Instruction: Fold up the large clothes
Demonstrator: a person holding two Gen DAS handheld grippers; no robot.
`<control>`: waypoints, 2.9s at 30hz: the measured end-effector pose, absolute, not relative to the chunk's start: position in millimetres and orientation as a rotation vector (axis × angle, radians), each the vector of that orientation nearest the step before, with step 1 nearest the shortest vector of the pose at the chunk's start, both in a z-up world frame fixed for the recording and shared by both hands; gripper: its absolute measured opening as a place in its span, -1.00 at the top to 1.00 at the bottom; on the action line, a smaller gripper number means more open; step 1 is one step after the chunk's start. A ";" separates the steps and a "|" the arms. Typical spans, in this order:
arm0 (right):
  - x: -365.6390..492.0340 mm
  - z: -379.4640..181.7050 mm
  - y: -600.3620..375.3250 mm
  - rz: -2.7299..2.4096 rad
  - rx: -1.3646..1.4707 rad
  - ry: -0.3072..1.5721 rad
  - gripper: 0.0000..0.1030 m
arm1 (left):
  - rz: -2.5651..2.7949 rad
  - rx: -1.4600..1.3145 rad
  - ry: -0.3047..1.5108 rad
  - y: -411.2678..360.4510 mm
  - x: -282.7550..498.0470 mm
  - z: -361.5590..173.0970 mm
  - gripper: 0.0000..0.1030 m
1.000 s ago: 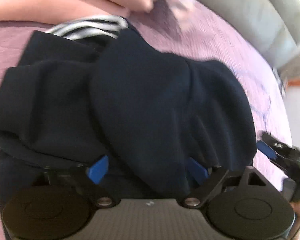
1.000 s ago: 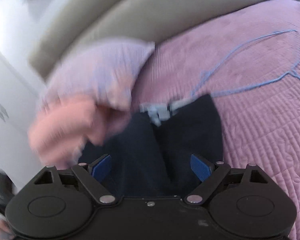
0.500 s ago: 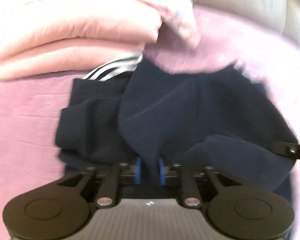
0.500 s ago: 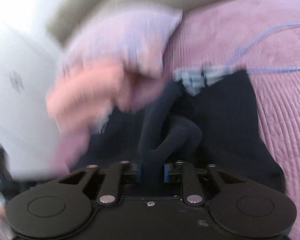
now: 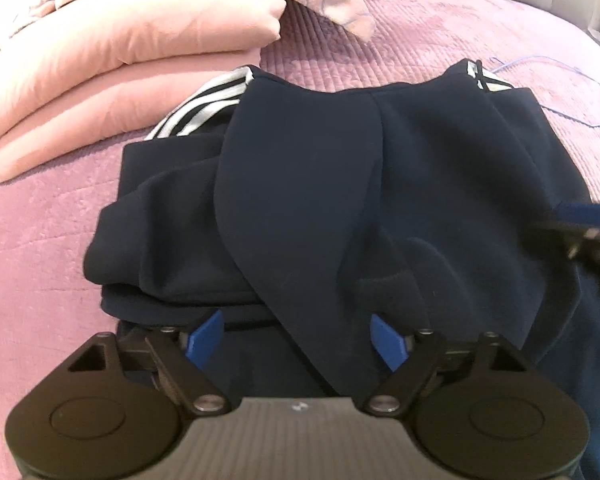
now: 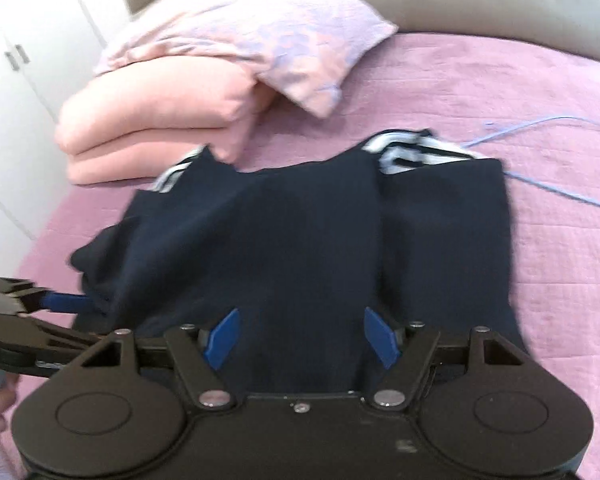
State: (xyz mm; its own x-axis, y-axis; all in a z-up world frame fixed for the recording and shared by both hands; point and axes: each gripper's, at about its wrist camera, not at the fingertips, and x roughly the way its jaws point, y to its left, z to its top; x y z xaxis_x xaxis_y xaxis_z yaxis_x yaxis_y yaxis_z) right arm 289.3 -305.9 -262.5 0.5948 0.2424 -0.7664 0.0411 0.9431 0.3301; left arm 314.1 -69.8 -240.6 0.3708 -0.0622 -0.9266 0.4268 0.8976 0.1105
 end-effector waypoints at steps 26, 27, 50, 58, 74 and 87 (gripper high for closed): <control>260.3 -305.3 -293.6 0.091 0.190 0.969 -0.84 | -0.154 0.174 1.278 -0.6 270.4 -236.6 -0.98; 258.7 -300.9 -293.4 0.088 0.197 0.992 -0.84 | -0.164 0.191 1.264 2.8 263.8 -229.1 -0.96; 53.1 -103.9 -338.6 -0.033 0.508 0.702 -0.85 | -0.267 0.329 0.821 129.0 205.6 -0.7 -0.97; -4.7 -86.8 -384.2 -0.118 0.599 0.673 -0.86 | -0.356 0.053 0.942 158.3 194.6 -52.7 -0.99; -83.9 -309.0 -334.2 -0.076 0.829 0.903 -0.86 | -0.437 -0.142 1.233 234.8 113.4 -254.8 -0.79; -120.5 -328.4 -310.2 0.032 0.953 0.797 -0.89 | -0.611 -0.222 1.295 231.7 75.8 -272.5 -0.22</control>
